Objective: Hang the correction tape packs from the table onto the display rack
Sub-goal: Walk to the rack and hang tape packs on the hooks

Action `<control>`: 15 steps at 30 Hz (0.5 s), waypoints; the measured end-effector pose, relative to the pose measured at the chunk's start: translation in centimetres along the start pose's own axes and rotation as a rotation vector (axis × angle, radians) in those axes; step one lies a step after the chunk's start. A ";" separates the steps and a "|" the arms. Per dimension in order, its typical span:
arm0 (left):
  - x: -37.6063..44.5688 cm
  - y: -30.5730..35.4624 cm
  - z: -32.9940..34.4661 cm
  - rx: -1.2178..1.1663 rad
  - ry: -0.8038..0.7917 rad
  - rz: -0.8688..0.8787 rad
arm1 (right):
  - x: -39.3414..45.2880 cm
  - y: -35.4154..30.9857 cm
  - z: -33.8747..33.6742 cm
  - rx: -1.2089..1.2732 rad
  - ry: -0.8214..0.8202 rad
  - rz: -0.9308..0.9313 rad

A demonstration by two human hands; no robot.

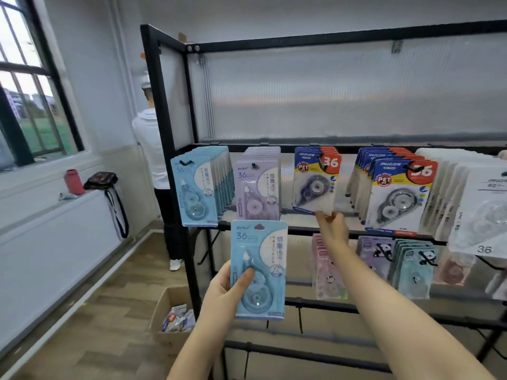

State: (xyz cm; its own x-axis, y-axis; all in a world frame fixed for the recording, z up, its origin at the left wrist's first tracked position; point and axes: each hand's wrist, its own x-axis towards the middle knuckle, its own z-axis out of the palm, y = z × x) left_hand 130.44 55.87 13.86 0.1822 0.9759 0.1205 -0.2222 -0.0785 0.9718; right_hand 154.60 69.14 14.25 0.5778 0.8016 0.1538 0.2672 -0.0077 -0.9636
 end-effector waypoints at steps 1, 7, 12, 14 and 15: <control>-0.4 -0.2 -0.3 -0.002 0.027 -0.005 | -0.9 1.1 0.3 -0.040 -0.023 0.013; -1.5 -1.2 -2.3 -0.026 0.126 -0.043 | -6.5 5.4 1.7 -0.456 -0.238 -0.141; -1.4 -1.0 -4.6 -0.029 0.136 -0.040 | -10.7 5.7 4.8 -0.749 -0.419 -0.400; -0.8 -0.5 -6.0 -0.031 0.126 -0.016 | -12.3 4.6 6.7 -0.803 -0.455 -0.493; -0.5 -0.1 -6.6 -0.029 0.119 0.000 | -13.1 3.9 7.6 -0.843 -0.458 -0.537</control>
State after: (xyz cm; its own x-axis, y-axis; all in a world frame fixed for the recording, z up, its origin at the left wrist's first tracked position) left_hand 124.05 56.75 12.32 0.0673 0.9933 0.0941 -0.2502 -0.0745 0.9653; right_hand 142.21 63.14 6.83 -0.0660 0.9674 0.2444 0.9400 0.1425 -0.3101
